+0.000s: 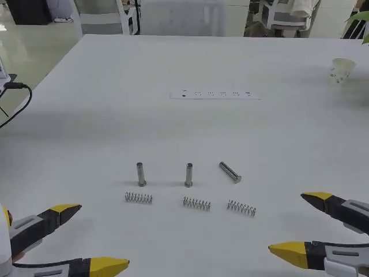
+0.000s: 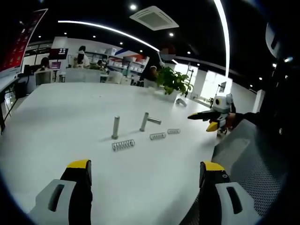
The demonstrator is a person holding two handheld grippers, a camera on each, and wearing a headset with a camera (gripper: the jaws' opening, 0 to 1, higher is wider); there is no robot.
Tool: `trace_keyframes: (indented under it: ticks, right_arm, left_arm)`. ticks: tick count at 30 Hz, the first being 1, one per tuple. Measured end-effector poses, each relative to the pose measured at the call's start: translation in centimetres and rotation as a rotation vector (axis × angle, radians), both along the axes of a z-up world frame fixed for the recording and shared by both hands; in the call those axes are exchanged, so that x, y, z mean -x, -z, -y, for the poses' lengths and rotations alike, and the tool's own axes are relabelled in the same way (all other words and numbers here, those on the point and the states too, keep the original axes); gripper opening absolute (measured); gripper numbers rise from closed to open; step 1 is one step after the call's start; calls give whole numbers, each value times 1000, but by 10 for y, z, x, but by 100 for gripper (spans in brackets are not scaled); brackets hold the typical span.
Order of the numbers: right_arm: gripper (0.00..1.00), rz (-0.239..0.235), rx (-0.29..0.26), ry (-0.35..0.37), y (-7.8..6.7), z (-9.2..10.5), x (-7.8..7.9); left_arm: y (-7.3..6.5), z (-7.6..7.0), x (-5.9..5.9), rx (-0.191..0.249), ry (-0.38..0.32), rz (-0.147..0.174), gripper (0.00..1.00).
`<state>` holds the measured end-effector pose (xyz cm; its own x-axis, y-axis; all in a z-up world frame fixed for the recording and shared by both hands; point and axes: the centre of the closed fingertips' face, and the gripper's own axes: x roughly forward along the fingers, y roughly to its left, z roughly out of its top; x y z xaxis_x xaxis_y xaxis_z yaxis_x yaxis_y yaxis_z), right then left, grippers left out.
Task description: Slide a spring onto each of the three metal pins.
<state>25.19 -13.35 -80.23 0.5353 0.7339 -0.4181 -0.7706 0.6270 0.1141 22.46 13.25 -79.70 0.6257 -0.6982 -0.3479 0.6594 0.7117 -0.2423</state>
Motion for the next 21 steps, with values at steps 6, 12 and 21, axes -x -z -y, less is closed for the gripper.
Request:
trace_keyframes:
  ticks: [6,12,21]
  right_arm:
    - [85,8,4,-4,-3,0,-4]
    - [84,11,16,-11,-8,-3,-11]
    - [83,38,38,-37,-17,-11,-30]
  left_arm:
    - [-2,1,-1,6,-1,6,93]
    - [-1,2,1,7,-1,5,93]
    - [-2,0,0,9,-6,10,93]
